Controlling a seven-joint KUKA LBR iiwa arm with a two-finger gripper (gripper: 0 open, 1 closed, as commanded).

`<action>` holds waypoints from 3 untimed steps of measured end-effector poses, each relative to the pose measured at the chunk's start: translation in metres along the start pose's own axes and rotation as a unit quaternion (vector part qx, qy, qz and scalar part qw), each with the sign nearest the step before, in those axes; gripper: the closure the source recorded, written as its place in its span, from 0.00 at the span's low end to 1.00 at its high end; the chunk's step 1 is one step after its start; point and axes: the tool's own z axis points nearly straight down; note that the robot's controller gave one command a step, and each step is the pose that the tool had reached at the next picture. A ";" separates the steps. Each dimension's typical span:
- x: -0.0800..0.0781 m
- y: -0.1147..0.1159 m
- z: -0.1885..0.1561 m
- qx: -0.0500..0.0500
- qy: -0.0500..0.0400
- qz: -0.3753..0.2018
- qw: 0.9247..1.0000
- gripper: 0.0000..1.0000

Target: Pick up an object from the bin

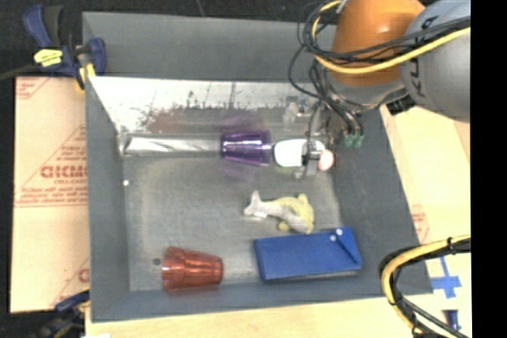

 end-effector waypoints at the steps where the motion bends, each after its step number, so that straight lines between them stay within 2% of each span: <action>1: -0.001 0.000 -0.005 0.000 -0.004 0.000 1.000 0.00; 2: 0.011 -0.024 0.068 0.001 -0.005 -0.043 0.999 0.00; 3: 0.016 -0.040 0.095 0.000 -0.009 -0.002 1.000 0.00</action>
Offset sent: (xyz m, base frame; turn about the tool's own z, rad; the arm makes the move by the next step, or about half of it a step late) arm -0.0183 -0.0318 -0.0973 -0.1169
